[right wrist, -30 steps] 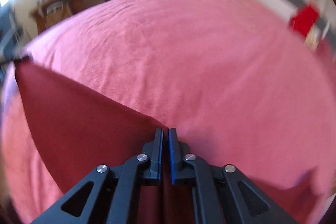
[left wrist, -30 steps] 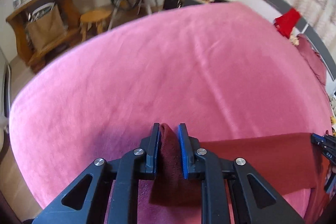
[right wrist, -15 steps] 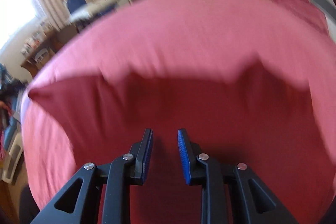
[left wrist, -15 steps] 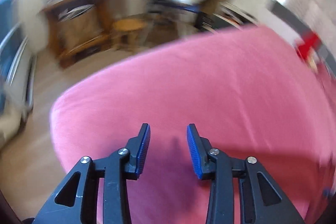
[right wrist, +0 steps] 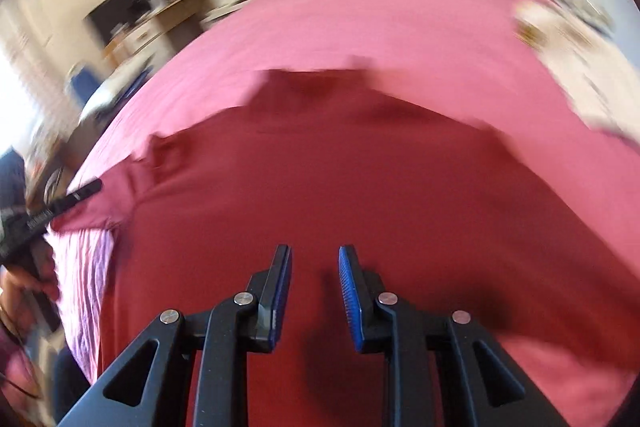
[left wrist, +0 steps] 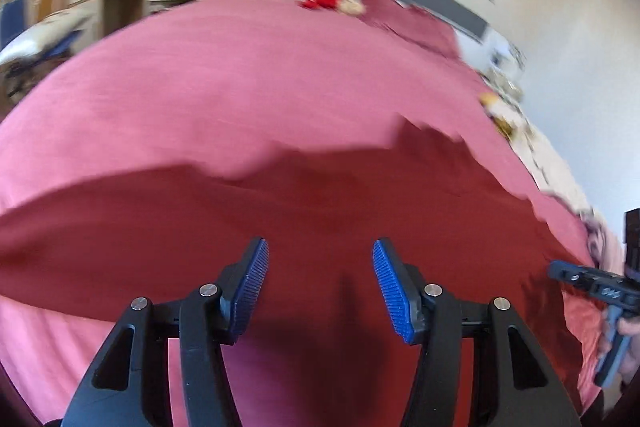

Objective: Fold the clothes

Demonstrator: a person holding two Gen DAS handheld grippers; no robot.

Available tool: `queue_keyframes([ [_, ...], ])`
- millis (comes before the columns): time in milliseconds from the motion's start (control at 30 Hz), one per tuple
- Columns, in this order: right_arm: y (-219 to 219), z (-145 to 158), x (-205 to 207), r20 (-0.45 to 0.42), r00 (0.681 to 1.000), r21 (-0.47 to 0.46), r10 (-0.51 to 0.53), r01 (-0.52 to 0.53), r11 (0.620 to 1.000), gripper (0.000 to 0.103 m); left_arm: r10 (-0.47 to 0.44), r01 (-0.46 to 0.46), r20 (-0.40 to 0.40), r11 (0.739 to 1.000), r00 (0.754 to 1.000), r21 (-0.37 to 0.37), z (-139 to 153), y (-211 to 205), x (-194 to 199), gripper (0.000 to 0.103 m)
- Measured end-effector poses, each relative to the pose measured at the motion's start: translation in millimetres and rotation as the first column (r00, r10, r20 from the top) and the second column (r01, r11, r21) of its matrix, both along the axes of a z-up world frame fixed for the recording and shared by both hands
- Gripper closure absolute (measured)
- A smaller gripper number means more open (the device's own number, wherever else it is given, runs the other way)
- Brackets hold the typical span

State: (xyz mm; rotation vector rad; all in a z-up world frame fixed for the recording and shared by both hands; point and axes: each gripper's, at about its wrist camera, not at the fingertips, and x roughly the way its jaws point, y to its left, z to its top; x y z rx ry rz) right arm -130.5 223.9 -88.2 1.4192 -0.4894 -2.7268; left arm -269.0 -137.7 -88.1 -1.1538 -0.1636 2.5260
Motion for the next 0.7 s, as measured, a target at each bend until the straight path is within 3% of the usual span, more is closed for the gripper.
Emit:
queue_keyframes([
  [133,92.0,1.7,72.5,0.021,0.987,0.034,-0.160,0.159,0.987,0.079,-0.016,0.012,-0.035,0.995,0.999,-0.103,-16.6,45.6,10.1,0.046],
  [233,153.4,3.8,112.6,0.038,0.960,0.082,-0.276,0.273,0.959,0.079,-0.024,0.012,-0.063,0.983,0.998,-0.184,-29.4,76.0,17.4,0.046],
  [367,215.4,12.5,134.2,0.039,0.929,0.034,-0.367,0.366,0.930,0.076,-0.038,0.008,-0.100,0.957,0.994,-0.288,-46.4,116.7,27.2,0.032],
  [400,220.6,15.8,127.8,0.018,0.930,-0.007,-0.368,0.368,0.930,0.076,-0.036,0.003,-0.102,0.951,0.994,-0.309,-48.8,121.3,27.6,0.021],
  [500,200.5,20.5,75.3,-0.040,0.960,-0.115,-0.278,0.272,0.955,0.076,-0.029,0.011,-0.065,0.966,0.997,-0.259,-53.8,112.3,21.7,0.018],
  [600,143.6,16.8,-0.7,-0.080,0.995,-0.121,-0.060,0.050,0.991,0.076,-0.041,0.033,-0.046,0.987,0.998,-0.158,-54.0,97.2,17.3,0.015],
  [700,91.4,1.0,-61.7,-0.061,0.993,-0.086,0.097,-0.102,0.991,0.077,-0.046,0.038,-0.052,0.990,0.998,-0.136,-54.4,95.6,18.5,0.015],
])
